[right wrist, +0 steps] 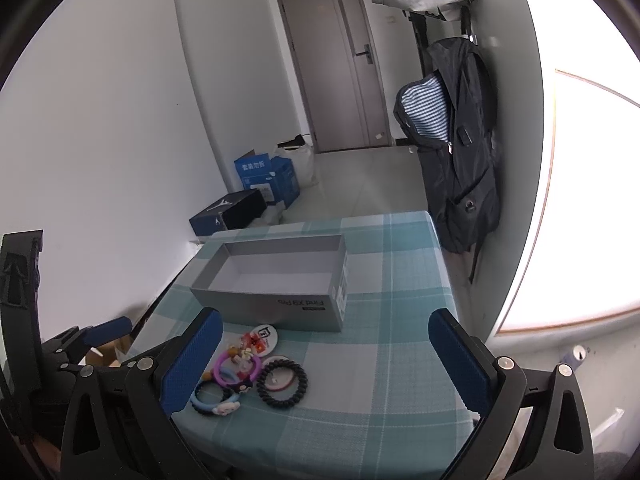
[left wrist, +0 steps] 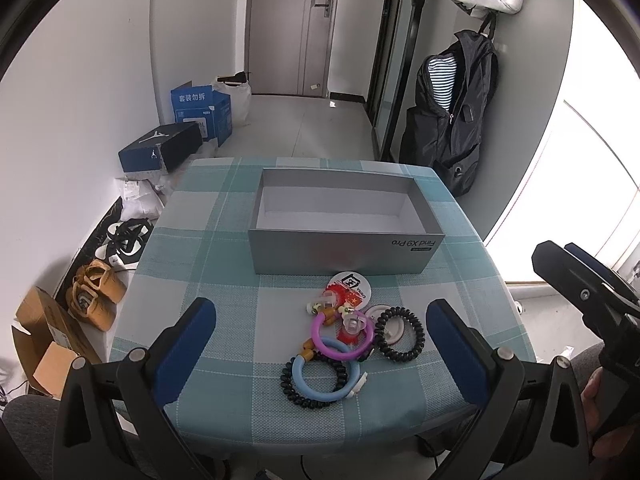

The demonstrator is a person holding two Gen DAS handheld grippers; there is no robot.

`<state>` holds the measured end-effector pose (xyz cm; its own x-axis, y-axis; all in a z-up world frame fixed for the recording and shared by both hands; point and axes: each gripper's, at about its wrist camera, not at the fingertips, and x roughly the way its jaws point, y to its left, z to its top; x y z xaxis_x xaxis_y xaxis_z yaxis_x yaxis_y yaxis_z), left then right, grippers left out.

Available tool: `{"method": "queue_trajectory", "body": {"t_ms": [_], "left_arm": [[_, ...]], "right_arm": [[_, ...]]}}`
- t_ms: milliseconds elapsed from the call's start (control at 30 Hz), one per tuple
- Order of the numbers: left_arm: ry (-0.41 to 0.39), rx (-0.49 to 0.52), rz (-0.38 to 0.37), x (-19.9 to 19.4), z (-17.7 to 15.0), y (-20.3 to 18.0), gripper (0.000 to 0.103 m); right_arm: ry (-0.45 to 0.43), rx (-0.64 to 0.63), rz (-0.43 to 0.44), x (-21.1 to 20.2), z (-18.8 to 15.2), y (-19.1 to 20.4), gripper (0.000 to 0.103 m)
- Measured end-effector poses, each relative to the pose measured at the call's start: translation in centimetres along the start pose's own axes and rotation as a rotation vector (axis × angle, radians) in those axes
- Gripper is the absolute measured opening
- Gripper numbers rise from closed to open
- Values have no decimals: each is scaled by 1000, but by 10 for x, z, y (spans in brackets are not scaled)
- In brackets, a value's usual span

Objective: Organize jewelry
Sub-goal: 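Move the left tool toward the jewelry pile in front of the box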

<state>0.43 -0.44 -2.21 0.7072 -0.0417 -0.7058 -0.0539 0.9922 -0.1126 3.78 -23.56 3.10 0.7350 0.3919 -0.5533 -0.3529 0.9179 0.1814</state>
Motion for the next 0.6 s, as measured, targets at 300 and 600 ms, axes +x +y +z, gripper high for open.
{"method": "queue_trajectory", "body": {"t_ms": [300,600], "left_arm": [[26,8,-10,5,-1,-1,102],[110,47,-5,20,-14,4,102]], "right_arm": [[13,11,-10,2,1,-3,103],[46,29,-64,8,-1,-12,103]]}}
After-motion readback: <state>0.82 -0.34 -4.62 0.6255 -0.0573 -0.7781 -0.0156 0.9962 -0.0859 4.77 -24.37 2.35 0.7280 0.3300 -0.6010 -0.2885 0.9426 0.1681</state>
